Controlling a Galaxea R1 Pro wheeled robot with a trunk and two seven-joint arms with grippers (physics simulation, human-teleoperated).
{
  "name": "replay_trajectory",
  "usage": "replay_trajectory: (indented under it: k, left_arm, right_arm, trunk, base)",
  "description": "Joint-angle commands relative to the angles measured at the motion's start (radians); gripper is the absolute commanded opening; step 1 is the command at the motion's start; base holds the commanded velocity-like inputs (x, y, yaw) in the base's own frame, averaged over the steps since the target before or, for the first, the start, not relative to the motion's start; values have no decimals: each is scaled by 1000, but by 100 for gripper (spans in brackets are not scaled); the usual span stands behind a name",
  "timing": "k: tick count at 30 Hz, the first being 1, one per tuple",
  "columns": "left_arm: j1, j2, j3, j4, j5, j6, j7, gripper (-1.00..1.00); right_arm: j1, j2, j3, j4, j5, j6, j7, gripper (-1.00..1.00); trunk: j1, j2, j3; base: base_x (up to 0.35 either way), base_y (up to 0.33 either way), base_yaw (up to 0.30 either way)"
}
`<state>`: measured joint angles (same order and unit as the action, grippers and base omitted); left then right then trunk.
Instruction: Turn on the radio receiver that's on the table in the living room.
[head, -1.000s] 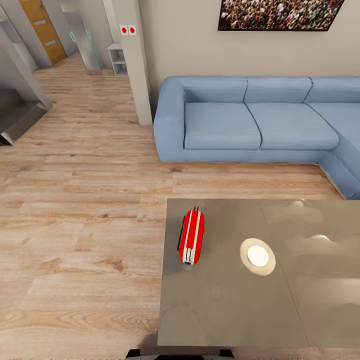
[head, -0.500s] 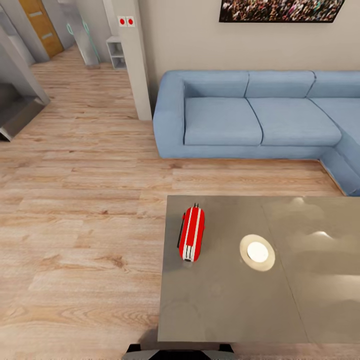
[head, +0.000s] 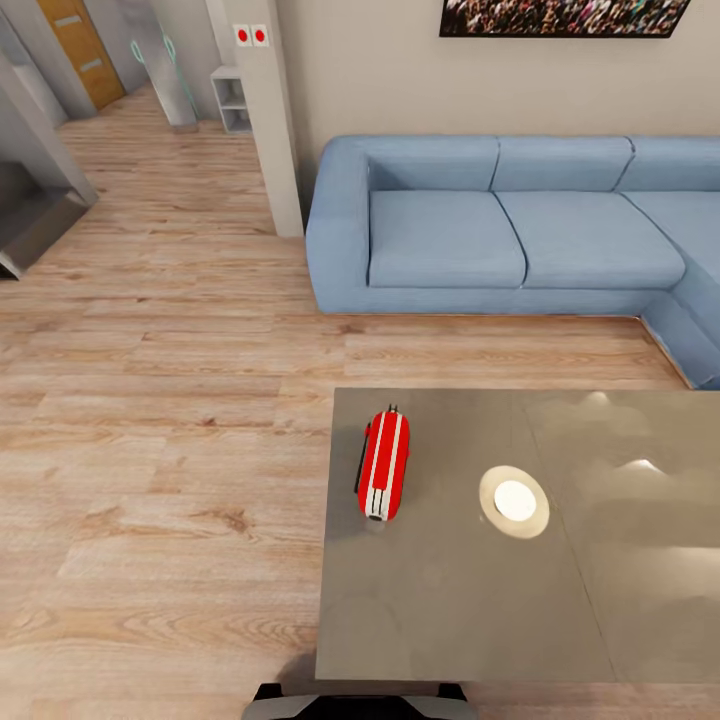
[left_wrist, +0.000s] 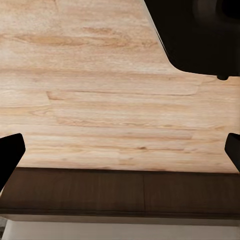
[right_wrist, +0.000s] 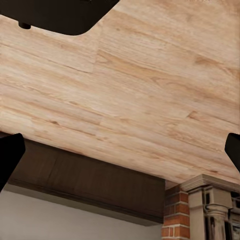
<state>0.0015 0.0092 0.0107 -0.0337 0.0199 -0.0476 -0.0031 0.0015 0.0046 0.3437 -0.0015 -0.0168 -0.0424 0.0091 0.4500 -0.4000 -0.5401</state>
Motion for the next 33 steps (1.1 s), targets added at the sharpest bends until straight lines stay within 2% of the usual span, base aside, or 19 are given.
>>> replay_trajectory:
  k: [1,10,11,14,33]
  left_arm:
    - [0,0,0,0,0,0,0,100]
    - [0,0,0,0,0,0,0,100]
    - [0,0,0,0,0,0,0,100]
    - [0,0,0,0,0,0,0,100]
    - [0,0,0,0,0,0,0,100]
  right_arm:
    - [0,0,0,0,0,0,0,100]
    - [0,0,-1,0,0,-1,1,100]
    - [0,0,0,0,0,-24,2,100]
    - [0,0,0,0,0,-32,2,100]
    - [0,0,-1,0,-1,-31,1,100]
  trunk:
    - [0,0,0]
    - [0,0,0]
    - [0,0,0]
    - [0,0,0]
    - [0,0,-5]
  base:
    - [0,0,0]
    - [0,0,0]
    - [0,0,0]
    - [0,0,0]
    - [0,0,0]
